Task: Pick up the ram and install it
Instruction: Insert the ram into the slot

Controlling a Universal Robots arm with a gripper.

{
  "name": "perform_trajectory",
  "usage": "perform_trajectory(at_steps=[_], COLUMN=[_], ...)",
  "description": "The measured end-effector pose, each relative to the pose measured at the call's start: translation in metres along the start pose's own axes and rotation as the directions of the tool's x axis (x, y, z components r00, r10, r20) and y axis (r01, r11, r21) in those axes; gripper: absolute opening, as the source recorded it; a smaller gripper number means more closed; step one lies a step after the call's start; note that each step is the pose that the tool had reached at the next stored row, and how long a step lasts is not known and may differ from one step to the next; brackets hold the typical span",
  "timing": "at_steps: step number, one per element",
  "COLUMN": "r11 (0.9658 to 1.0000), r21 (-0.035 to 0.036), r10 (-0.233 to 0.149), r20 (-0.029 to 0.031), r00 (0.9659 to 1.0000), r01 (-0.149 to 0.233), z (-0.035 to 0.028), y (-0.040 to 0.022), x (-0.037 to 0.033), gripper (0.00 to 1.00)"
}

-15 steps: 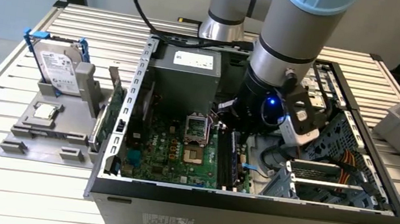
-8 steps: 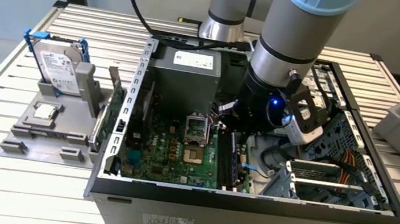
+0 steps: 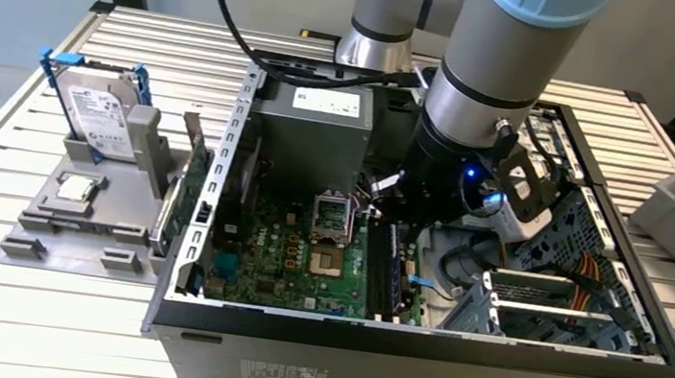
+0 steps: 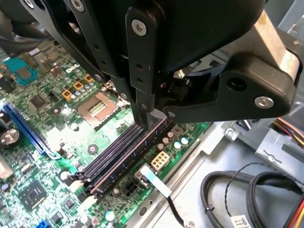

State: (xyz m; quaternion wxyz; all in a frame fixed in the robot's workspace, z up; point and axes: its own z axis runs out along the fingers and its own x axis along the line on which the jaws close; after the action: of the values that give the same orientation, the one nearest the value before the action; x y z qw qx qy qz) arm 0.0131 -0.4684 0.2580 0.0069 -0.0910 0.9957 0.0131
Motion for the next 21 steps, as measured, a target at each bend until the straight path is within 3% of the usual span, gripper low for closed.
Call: perform_trajectory(at_steps=[6, 13, 21], r11=[0.9976, 0.9901, 0.9825], r21=[-0.0028, -0.0049, -0.0062], r10=[-0.069, -0.141, -0.186], r20=[-0.0016, -0.0033, -0.0049], r00=[0.9976, 0.9901, 0.9825], r01=[0.069, 0.141, 0.186], z=[0.0, 0.0, -0.0002], y=[-0.0002, -0.0004, -0.0005], x=[-0.0009, -0.0019, -0.0026], gripper=[0.0, 0.0, 0.0])
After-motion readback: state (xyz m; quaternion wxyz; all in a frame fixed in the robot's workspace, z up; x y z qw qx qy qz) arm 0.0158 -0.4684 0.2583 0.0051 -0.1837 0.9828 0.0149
